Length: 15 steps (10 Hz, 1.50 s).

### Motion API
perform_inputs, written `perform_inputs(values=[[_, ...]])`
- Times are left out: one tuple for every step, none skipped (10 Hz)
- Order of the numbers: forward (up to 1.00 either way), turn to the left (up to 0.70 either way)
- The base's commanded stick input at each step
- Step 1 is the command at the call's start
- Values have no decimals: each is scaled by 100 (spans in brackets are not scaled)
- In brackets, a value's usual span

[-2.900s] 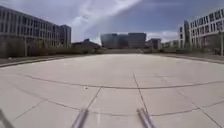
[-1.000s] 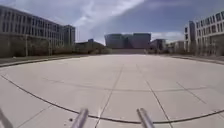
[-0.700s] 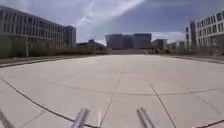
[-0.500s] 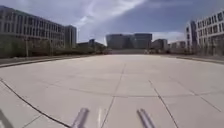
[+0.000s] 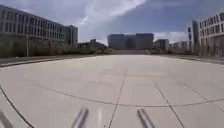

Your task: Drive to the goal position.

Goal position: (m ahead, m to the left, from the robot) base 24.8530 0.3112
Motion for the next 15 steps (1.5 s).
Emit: perform_inputs(values=[[50, 0], [50, 0], [50, 0], [50, 0], [50, 0], [50, 0], [50, 0], [50, 0], [50, 0], [50, 0], [50, 0], [50, 0], [50, 0], [50, 0], [50, 0]])
